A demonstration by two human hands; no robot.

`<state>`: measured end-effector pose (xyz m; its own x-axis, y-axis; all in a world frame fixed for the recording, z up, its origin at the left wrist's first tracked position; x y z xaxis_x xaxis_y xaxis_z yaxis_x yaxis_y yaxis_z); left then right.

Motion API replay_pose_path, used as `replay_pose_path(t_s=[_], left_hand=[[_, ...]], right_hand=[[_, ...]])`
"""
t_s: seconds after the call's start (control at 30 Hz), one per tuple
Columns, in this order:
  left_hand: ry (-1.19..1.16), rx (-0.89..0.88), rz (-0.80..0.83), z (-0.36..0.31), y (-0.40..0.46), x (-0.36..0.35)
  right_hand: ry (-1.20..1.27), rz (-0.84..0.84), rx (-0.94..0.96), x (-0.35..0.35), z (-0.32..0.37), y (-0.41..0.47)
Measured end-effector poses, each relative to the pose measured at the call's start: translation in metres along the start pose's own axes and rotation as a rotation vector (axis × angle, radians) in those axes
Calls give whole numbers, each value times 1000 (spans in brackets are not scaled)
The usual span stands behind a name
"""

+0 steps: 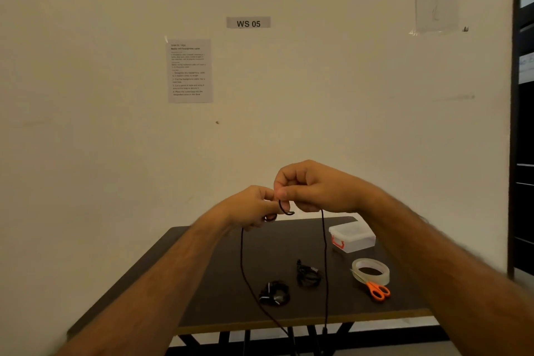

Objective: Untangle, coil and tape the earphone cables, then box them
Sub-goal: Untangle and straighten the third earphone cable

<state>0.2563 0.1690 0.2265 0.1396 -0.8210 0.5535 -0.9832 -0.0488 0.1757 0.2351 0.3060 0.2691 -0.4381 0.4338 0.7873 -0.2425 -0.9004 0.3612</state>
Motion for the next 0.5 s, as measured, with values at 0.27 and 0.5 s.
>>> replay_pose_path(t_s=[0.27,0.5], left_hand=[[-119,-34,200,9,-7,-14],[-734,-201,-61,-13,-10,-5]], right_hand=[[220,-522,25,31,-4,-2],[-21,-487,-32,22,-8,-2]])
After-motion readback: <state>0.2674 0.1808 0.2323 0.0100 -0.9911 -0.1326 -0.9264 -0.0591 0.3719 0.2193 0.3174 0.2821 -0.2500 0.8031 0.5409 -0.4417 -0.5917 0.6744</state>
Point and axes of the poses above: each hand's wrist, its own y-axis towards the middle knuckle, its own x-axis out of the back of the hand, z = x × y, the point moved 5 cm from there along y, towards the middle knuckle, and after that the axes turned 5 degrees about -y, right-handed, at the moved point
